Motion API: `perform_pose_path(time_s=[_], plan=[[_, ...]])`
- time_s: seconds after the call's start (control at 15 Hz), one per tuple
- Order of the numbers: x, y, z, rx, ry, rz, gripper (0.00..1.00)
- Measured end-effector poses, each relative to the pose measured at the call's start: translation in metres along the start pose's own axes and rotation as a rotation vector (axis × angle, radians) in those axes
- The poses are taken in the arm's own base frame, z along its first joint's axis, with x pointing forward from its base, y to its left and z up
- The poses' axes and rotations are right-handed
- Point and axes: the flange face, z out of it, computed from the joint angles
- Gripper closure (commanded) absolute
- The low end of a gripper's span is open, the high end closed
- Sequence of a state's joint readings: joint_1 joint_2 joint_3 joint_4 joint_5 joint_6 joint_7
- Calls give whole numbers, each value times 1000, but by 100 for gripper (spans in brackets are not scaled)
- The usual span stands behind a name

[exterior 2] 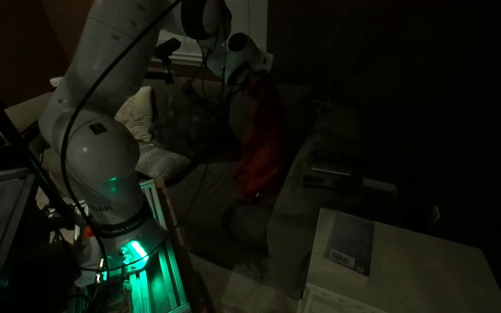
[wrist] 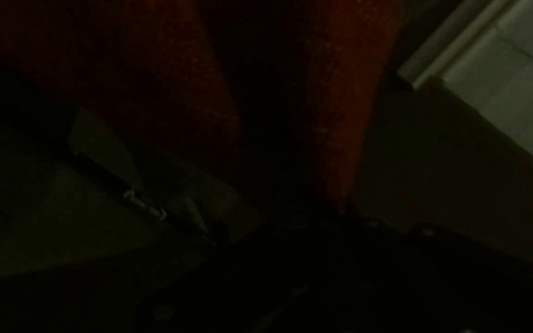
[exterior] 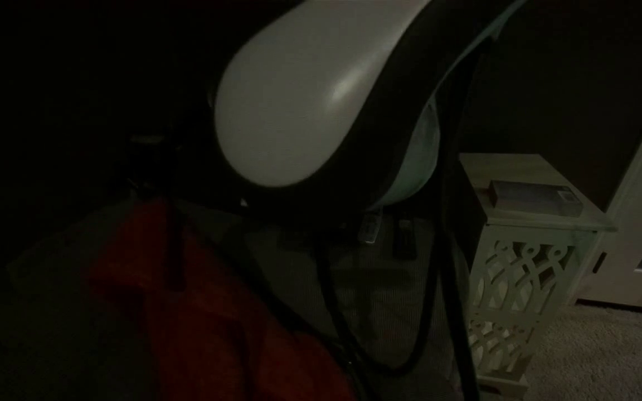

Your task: Move the orange cloth backwards.

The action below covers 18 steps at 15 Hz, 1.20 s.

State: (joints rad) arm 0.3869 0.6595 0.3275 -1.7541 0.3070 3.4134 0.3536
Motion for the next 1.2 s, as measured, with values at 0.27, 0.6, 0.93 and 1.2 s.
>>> perform_pose_path(time_s=[0.27,0.6,0.93,1.2], plan=[[-35,2,40,-35,-196,-16,99],[-72,11,92,-139,-362,-86,70],[-65,24,127,-183,-334,-109,42],[-22,36,118,-204,-288,-67,14]])
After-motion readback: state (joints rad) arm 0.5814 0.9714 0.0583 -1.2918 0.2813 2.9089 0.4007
